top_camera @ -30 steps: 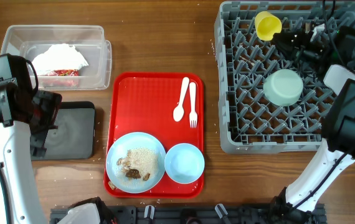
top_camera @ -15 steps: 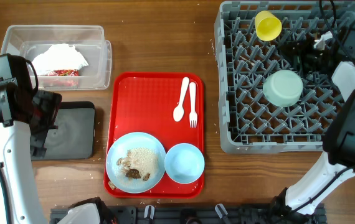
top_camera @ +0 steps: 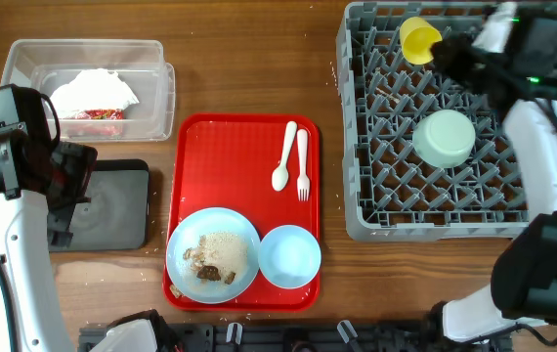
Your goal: Sort waste into correct bins and load items into the dishwasher rack
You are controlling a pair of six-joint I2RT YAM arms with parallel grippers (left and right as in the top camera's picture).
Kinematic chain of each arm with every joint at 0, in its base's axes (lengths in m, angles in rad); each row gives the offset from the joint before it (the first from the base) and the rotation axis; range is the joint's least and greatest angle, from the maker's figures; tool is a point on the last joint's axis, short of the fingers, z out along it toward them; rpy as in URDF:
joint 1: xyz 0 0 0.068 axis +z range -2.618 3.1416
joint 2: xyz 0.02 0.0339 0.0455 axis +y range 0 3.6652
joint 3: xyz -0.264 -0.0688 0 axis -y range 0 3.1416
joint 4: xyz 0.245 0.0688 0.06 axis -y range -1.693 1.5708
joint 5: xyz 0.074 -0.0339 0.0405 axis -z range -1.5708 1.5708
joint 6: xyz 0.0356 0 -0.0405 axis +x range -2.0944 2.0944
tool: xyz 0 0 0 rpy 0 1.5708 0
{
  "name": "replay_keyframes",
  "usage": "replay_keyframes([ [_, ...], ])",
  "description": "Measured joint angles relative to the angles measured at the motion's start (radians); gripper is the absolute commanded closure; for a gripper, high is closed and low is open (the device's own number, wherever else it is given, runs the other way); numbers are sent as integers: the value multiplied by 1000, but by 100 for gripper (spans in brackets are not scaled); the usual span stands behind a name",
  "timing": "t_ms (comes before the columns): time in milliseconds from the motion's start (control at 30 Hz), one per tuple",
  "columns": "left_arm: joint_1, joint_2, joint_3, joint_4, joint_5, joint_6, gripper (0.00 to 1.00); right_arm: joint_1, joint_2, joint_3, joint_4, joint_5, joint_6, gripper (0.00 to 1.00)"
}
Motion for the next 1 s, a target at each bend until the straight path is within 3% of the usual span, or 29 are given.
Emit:
replay_keyframes([
  [100,0,0,0,0,0,0,0,116,0,31,-99,163,-32,73],
  [267,0,0,0,0,0,0,0,187,1,260,-294,283,-81,69],
  [300,0,0,0,0,0,0,0,192,0,294,-313,291,-92,63],
  [367,0,0,0,0,0,0,0,194,-2,333,-323,304,-116,38],
  [400,0,0,0,0,0,0,0,194,-2,337,-324,309,-119,23],
  [433,0,0,0,0,0,0,0,194,-2,337,-332,317,-129,0],
  [700,0,0,0,0,0,0,0,194,-2,336,-327,325,-92,0],
  [1000,0,0,0,0,0,0,0,208,19,335,-162,327,-98,1],
])
